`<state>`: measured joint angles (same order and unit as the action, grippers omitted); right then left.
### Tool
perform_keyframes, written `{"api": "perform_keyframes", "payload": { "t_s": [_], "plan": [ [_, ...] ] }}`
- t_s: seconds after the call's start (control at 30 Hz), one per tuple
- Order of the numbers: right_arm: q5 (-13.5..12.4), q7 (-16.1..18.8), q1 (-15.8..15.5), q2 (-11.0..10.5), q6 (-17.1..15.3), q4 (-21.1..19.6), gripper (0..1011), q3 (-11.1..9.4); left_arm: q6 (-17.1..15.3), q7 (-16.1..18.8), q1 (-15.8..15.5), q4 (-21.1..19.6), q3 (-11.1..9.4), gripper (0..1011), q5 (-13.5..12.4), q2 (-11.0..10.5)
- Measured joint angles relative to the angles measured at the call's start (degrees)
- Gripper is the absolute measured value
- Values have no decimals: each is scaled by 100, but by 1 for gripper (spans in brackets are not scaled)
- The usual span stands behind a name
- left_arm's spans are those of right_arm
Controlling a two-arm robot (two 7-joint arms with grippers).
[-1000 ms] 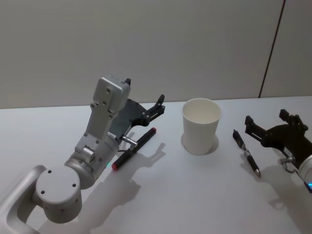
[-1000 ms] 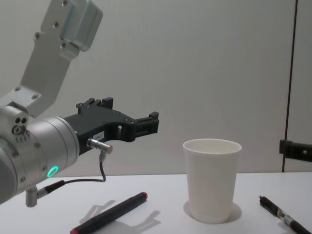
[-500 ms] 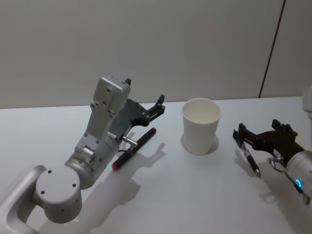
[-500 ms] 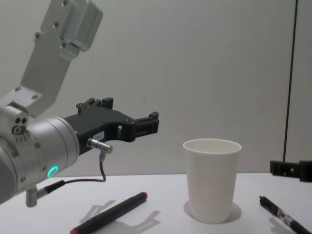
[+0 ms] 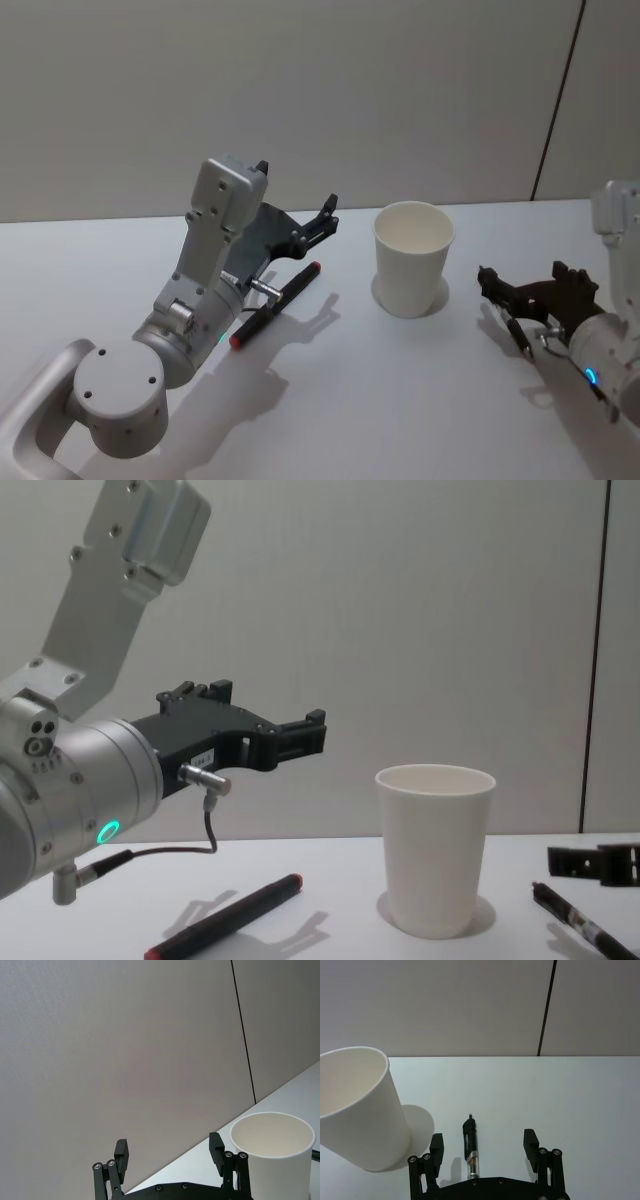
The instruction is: Place the pen into the pen holder.
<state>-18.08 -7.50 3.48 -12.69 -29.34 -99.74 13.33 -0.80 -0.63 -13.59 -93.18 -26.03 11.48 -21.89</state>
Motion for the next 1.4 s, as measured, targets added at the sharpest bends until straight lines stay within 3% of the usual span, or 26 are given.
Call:
{"api": "perform_keyframes", "payload": {
  "t_s": [0.7,1.4],
  "plan": [
    [240,-118,140,283,-74,476,1001,101,0,0,0,0,0,1001,0,0],
    [370,-133,162,398,-15,632,1001,135,0,0,0,0,0,1001,0,0]
  ]
}}
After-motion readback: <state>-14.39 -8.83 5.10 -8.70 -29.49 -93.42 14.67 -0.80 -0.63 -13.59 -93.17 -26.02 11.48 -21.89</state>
